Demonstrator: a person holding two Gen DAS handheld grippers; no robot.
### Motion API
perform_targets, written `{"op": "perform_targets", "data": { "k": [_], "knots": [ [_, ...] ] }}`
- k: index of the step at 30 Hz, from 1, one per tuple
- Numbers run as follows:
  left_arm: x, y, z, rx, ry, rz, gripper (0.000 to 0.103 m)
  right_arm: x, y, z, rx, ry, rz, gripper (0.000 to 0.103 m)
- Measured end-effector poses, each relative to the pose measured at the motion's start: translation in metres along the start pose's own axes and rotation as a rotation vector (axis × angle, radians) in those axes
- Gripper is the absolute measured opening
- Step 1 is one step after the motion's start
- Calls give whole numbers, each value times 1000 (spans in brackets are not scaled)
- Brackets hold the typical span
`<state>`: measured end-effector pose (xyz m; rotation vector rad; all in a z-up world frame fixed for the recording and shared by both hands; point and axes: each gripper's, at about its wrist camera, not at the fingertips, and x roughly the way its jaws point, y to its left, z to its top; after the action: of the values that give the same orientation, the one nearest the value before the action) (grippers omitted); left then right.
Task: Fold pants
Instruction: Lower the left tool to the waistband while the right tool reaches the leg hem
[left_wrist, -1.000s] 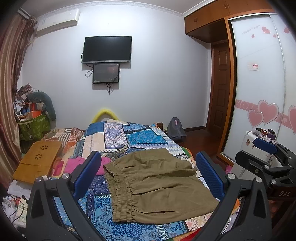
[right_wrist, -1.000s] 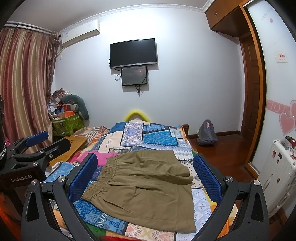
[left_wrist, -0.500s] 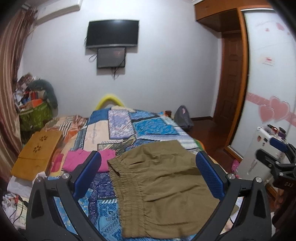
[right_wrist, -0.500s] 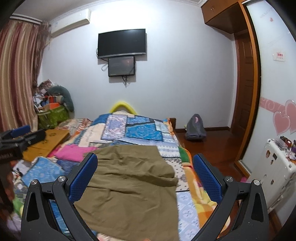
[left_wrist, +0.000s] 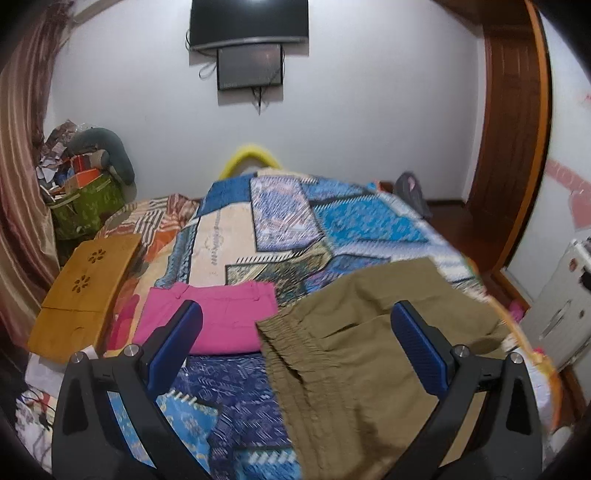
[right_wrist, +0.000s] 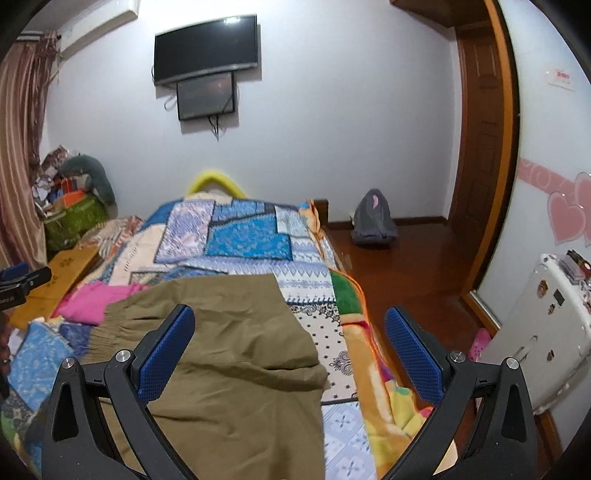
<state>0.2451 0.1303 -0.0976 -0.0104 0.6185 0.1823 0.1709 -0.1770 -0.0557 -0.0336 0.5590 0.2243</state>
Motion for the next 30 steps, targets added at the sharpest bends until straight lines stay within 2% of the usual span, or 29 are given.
{"op": "perform_targets", "data": {
  "k": [5, 7, 8, 15, 17, 19, 21, 24, 27, 30],
  "knots": [
    [53, 9, -7, 22, 88, 6, 100, 42, 0, 4, -89, 48, -3, 103],
    [77, 13, -11, 16, 136, 11, 90, 61, 3, 8, -112, 62, 9, 103],
    [90, 17, -13, 9, 165, 10, 89, 69, 3, 11, -117, 68, 21, 103],
    [159, 27, -24, -7, 284, -38, 86, 130, 14, 30, -202, 90, 75, 102],
    [171, 31, -27, -13, 312, -41, 84, 150, 15, 33, -213, 110, 102, 102],
    [183, 35, -31, -11, 335, -37, 73, 168, 15, 33, -210, 135, 130, 101],
    [195, 37, -36, 1, 362, -35, 69, 186, 14, 33, -207, 158, 146, 101],
    [205, 40, -41, -3, 383, -60, 68, 214, 15, 29, -234, 203, 157, 99],
    [209, 41, -41, 5, 388, -77, 68, 240, 18, 29, -258, 265, 174, 88],
    [214, 44, -42, 0, 408, -103, 69, 263, 20, 27, -248, 323, 209, 87]
  ]
}}
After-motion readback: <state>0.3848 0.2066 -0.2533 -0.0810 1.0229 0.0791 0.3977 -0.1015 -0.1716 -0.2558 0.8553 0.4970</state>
